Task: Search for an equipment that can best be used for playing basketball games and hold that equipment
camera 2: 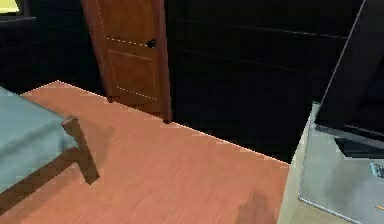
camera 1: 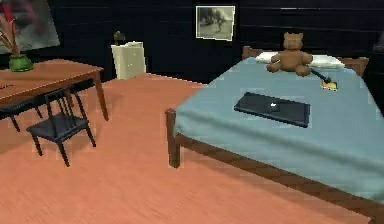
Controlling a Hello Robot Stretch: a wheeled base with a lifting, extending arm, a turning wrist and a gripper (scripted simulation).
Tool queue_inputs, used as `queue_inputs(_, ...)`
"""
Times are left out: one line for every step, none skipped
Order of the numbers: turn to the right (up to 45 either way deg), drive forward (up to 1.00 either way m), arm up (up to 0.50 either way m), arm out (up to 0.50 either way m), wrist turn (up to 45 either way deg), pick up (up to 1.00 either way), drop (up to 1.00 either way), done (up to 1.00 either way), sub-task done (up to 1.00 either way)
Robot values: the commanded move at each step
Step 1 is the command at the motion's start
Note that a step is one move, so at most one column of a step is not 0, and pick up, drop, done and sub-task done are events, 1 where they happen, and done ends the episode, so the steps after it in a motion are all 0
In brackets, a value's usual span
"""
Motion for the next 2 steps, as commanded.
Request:
queue_inputs(-45.0,0.0,0.0,0.0,0.0,0.0,0.0,0.0,0.0)
queue_inputs(-45.0,0.0,0.0,0.0,0.0,0.0,0.0,0.0,0.0)
